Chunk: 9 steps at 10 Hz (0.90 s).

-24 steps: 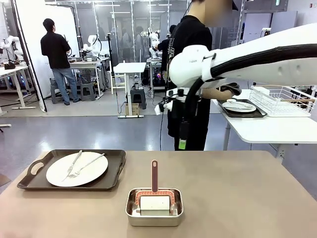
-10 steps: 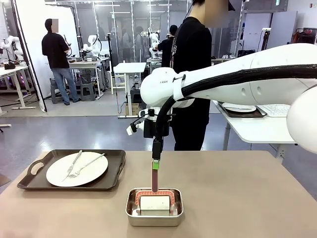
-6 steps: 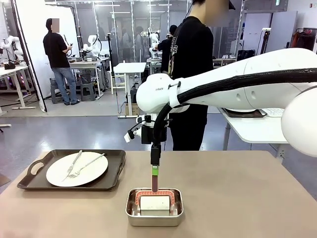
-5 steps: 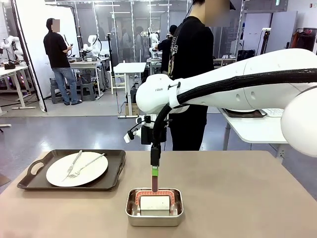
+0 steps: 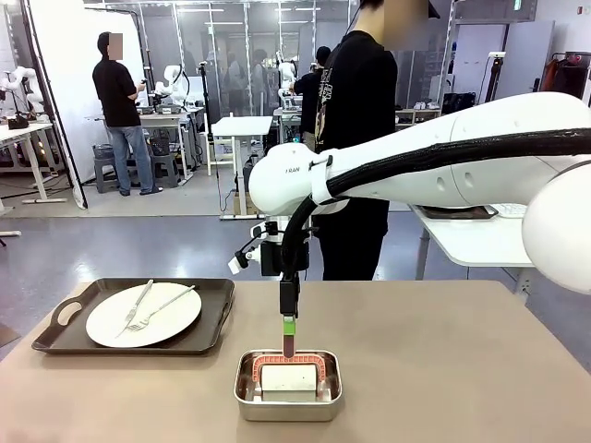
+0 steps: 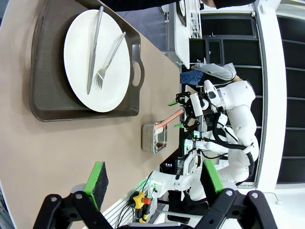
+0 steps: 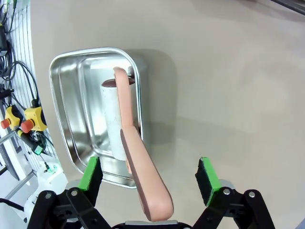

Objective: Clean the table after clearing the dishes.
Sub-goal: When the left (or right) Handle tray is removed, use the left hand (or right hand) to clean the left (or right) side of the table with the Lint Roller.

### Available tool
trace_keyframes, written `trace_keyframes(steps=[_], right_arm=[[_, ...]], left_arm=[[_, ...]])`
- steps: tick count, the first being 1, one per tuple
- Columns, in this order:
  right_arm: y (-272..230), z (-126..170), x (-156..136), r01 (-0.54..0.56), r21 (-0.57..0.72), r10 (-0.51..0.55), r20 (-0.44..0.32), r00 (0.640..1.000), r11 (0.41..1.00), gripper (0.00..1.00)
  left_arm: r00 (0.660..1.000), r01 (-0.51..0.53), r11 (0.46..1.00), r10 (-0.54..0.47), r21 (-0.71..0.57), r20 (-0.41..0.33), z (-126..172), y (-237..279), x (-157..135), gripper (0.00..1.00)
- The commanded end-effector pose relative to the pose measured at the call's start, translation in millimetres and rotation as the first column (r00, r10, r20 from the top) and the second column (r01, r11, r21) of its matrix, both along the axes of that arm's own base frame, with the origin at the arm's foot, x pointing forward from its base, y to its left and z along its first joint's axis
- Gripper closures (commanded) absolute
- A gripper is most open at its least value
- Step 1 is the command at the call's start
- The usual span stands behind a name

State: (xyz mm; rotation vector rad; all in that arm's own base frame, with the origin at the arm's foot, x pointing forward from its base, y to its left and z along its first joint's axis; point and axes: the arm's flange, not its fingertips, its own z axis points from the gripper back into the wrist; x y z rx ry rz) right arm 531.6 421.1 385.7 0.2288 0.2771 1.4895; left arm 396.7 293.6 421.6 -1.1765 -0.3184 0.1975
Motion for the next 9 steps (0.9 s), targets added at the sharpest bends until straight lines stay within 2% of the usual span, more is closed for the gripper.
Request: trace_keyframes(steps=[1, 2, 4, 9], right_arm=[[2.9, -1.2, -8.2, 0.019, -0.023, -0.019, 0.002, 1.000, 1.000, 0.02], [2.9, -0.5, -9.2, 0.018, -0.020, -0.018, 0.003, 1.000, 1.000, 0.06], [4.1, 2.9, -10.8, 0.012, -0.013, -0.012, 0.012, 1.000, 1.000, 0.22], [6.2, 6.8, -14.8, 0.000, -0.016, 0.000, -0.013, 1.000, 1.000, 0.70]], left_arm=[[1.000, -0.014, 1.000, 0.014, -0.009, 0.010, 0.2, 0.9, -0.9, 0.00], [1.000, -0.014, 1.000, 0.014, -0.009, 0.010, 0.2, 0.9, -0.9, 0.00], [1.000, -0.014, 1.000, 0.014, -0.009, 0.010, 0.2, 0.9, -0.9, 0.00], [1.000, -0.014, 1.000, 0.014, -0.009, 0.010, 0.2, 0.9, -0.9, 0.00]])
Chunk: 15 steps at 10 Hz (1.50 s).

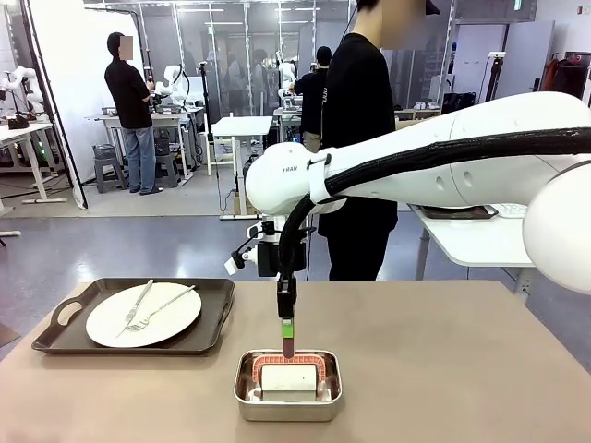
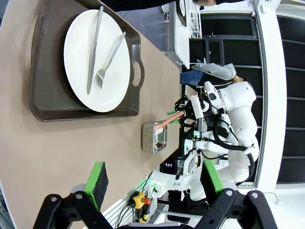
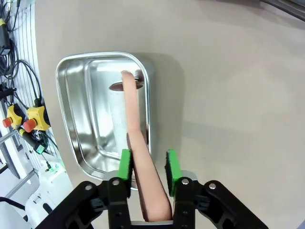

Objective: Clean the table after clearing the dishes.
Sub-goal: When the left (or right) Handle tray is removed, use the left hand (or right hand) to clean the left (or right) side of the table with the Lint Roller.

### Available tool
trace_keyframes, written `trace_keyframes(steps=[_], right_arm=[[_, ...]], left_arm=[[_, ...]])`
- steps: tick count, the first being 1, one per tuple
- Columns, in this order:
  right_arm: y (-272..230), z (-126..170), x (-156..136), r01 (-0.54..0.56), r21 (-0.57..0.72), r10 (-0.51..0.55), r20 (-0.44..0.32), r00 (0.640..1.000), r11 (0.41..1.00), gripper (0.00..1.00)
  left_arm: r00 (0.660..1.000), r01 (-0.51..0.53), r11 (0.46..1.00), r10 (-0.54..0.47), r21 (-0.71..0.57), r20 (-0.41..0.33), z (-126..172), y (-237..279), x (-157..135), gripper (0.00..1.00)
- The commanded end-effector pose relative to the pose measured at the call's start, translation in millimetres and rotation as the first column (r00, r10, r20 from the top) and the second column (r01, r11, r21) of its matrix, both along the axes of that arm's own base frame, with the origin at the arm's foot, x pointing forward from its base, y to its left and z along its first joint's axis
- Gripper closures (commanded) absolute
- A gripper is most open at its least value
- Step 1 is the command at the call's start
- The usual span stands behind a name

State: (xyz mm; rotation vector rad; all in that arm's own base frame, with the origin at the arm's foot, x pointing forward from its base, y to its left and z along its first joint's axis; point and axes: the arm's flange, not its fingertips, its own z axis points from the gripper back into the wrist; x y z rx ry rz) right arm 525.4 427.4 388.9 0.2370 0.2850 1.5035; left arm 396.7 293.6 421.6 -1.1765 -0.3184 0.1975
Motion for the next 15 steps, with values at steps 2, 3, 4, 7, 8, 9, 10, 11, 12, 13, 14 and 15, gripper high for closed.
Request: trace_keyframes(steps=[2, 3, 4, 7, 8, 9, 10, 11, 12, 13, 14, 15], right_arm=[[0, 5, -9, 0.019, -0.017, -0.019, -0.003, 1.000, 1.000, 0.89], [-1, 7, -11, 0.016, -0.016, -0.016, 0.001, 1.000, 1.000, 0.99], [-1, 10, -13, 0.015, -0.012, -0.015, 0.008, 1.000, 1.000, 1.00], [-3, 13, -20, 0.019, -0.016, -0.019, 0.027, 0.999, 1.000, 0.96], [-4, 13, -19, 0.018, -0.008, -0.018, 0.031, 0.999, 1.000, 0.96], [1, 13, -6, -0.008, -0.001, 0.008, 0.001, 1.000, 1.000, 1.00], [1, 13, -6, -0.008, -0.001, 0.008, 0.001, 1.000, 1.000, 1.00], [1, 13, -6, -0.008, -0.001, 0.008, 0.001, 1.000, 1.000, 1.00], [1, 13, -6, -0.008, -0.001, 0.008, 0.001, 1.000, 1.000, 1.00], [1, 13, -6, -0.008, -0.001, 0.008, 0.001, 1.000, 1.000, 1.00], [1, 13, -6, -0.008, -0.001, 0.008, 0.001, 1.000, 1.000, 1.00], [1, 13, -6, -0.008, -0.001, 0.008, 0.001, 1.000, 1.000, 1.00]], left_arm=[[1.000, -0.014, 1.000, 0.014, -0.009, 0.010, 0, 1, -1, 0.00], [1.000, -0.014, 1.000, 0.014, -0.009, 0.010, 0, 1, -1, 0.00], [1.000, -0.014, 1.000, 0.014, -0.009, 0.010, 0, 1, -1, 0.00], [1.000, -0.014, 1.000, 0.014, -0.009, 0.010, 0, 1, -1, 0.00], [1.000, -0.014, 1.000, 0.014, -0.009, 0.010, 0, 1, -1, 0.00], [1.000, -0.014, 1.000, 0.014, -0.009, 0.010, 0, 1, -1, 0.00], [1.000, -0.014, 1.000, 0.014, -0.009, 0.010, 0, 1, -1, 0.00], [1.000, -0.014, 1.000, 0.014, -0.009, 0.010, 0, 1, -1, 0.00], [1.000, -0.014, 1.000, 0.014, -0.009, 0.010, 0, 1, -1, 0.00], [1.000, -0.014, 1.000, 0.014, -0.009, 0.010, 0, 1, -1, 0.00], [1.000, -0.014, 1.000, 0.014, -0.009, 0.010, 0, 1, -1, 0.00], [1.000, -0.014, 1.000, 0.014, -0.009, 0.010, 0, 1, -1, 0.00]])
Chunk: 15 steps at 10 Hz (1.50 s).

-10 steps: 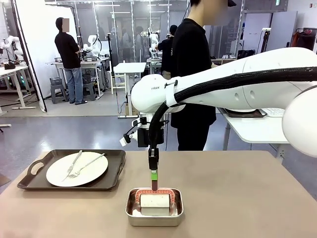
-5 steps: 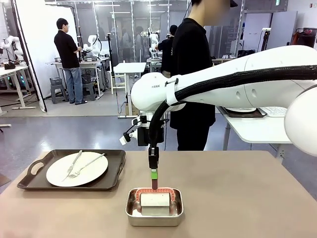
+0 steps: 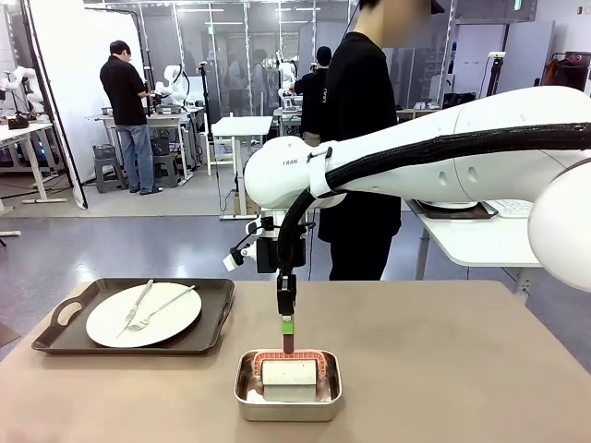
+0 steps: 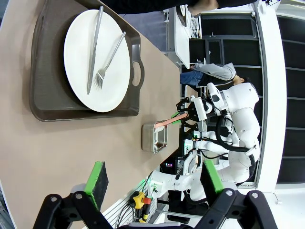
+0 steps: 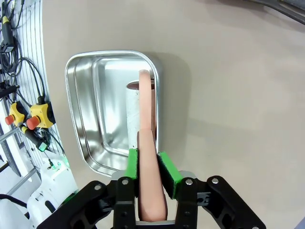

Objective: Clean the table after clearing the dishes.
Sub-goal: When the left (or right) Handle tray is removed, use the left hand (or right hand) to clean the left (or right) side of the table with the Lint Roller.

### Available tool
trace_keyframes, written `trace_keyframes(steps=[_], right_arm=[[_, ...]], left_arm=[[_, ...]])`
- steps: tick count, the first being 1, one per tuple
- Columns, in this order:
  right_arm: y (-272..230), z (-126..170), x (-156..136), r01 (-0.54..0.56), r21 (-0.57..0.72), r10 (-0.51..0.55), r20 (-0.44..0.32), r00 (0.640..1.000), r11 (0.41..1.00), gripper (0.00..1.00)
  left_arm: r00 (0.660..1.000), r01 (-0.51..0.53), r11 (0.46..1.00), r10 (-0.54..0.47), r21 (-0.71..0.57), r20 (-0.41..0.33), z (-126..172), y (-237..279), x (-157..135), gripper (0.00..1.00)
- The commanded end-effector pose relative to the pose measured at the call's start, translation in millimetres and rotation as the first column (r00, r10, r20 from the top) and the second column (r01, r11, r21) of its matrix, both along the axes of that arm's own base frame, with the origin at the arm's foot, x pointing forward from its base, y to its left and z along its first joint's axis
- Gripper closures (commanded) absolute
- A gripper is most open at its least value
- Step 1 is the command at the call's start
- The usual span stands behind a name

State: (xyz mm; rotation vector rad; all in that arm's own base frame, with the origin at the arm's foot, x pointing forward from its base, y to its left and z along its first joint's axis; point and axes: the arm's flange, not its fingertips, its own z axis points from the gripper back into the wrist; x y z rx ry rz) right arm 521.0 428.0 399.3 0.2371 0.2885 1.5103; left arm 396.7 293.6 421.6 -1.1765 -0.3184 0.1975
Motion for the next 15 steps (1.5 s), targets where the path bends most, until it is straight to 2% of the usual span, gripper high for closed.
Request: trace_keyframes(steps=[1, 6, 7, 8, 9, 10, 11, 13, 15], right_arm=[[0, 2, -1, -0.001, 0.000, 0.001, 0.003, 1.000, 1.000, 1.00], [0, 2, -1, -0.001, 0.000, 0.001, 0.003, 1.000, 1.000, 1.00], [0, 0, 0, 0.000, 0.000, 0.000, 0.000, 1.000, 1.000, 0.77], [5, 10, -19, 0.061, -0.014, -0.061, 0.006, 0.998, 0.998, 0.77], [3, 22, -40, 0.137, 0.054, -0.135, -0.026, 0.990, 0.989, 0.77], [0, 31, -59, 0.176, 0.058, -0.173, -0.053, 0.983, 0.983, 0.77], [-6, 45, -76, 0.264, 0.087, -0.266, 0.007, 0.964, 0.960, 0.77], [-16, 62, -100, 0.413, 0.025, -0.414, 0.096, 0.905, 0.910, 0.77], [-34, 80, -122, 0.590, 0.025, -0.580, 0.219, 0.785, 0.807, 0.77]], left_arm=[[1.000, -0.014, 1.000, 0.014, -0.009, 0.010, 0, 1, -1, 0.00], [1.000, -0.014, 1.000, 0.014, -0.009, 0.010, 0, 1, -1, 0.00], [1.000, -0.014, 1.000, 0.014, -0.009, 0.010, 0, 1, -1, 0.00], [1.000, -0.014, 1.000, 0.014, -0.009, 0.010, 0, 1, -1, 0.00], [1.000, -0.014, 1.000, 0.014, -0.009, 0.010, 0, 1, -1, 0.00], [1.000, -0.014, 1.000, 0.014, -0.009, 0.010, 0, 1, -1, 0.00], [1.000, -0.014, 1.000, 0.014, -0.009, 0.010, 0, 1, -1, 0.00], [1.000, -0.014, 1.000, 0.014, -0.009, 0.010, 0, 1, -1, 0.00], [1.000, -0.014, 1.000, 0.014, -0.009, 0.010, 0, 1, -1, 0.00]])
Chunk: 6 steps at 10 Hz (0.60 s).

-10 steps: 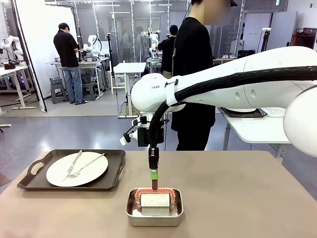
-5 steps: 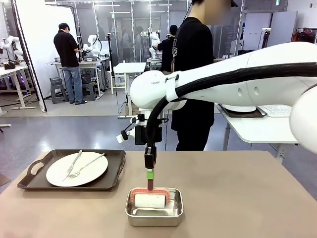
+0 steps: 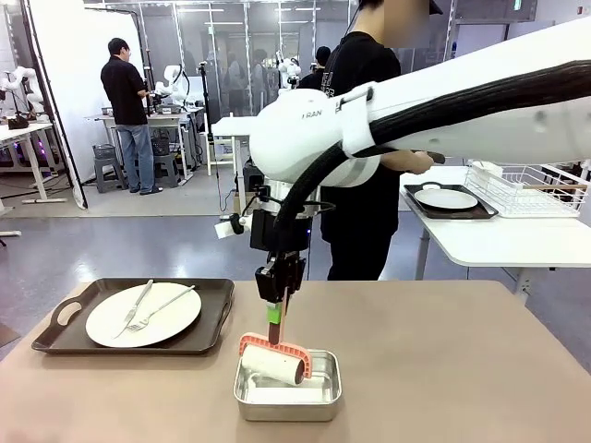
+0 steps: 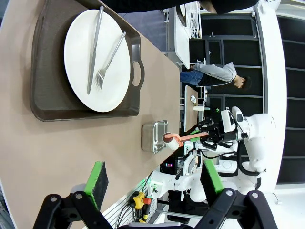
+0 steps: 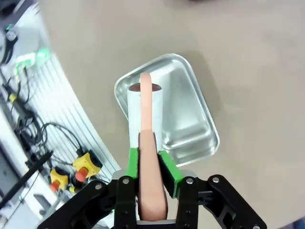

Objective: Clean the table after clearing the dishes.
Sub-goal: When the left (or right) Handle tray is removed, use the left hand (or right hand) to clean the left (or right) side of the table with the Lint Roller.

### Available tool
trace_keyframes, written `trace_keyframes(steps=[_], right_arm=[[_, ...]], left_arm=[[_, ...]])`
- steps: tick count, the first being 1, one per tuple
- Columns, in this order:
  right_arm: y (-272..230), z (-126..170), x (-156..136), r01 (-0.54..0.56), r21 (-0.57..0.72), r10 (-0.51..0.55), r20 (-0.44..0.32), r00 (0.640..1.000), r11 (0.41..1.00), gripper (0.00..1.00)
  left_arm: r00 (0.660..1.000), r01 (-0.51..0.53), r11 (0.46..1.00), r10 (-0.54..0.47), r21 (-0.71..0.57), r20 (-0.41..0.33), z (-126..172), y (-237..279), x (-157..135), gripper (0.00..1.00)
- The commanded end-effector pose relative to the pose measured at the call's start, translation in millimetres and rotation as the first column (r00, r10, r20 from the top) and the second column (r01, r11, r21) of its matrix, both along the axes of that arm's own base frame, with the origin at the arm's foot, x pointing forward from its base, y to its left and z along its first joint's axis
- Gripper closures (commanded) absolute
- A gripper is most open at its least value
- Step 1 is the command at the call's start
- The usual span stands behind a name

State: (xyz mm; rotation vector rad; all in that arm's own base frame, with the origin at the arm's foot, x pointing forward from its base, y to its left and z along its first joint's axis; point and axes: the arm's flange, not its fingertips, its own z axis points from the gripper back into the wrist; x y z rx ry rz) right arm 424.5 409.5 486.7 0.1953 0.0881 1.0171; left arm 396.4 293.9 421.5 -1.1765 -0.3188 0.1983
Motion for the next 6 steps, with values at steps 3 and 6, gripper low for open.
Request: trace_keyframes(steps=[3, 6], right_arm=[[-62, 0, -56, 0.385, -0.067, -0.368, 0.184, 0.912, 0.921, 0.77], [-122, 13, -101, 0.554, 0.173, -0.580, 0.202, 0.789, 0.814, 0.77]], left_arm=[[1.000, -0.013, 1.000, 0.013, -0.009, 0.010, 0, 1, -1, 0.00], [1.000, -0.013, 1.000, 0.013, -0.009, 0.010, 0, 1, -1, 0.00]])
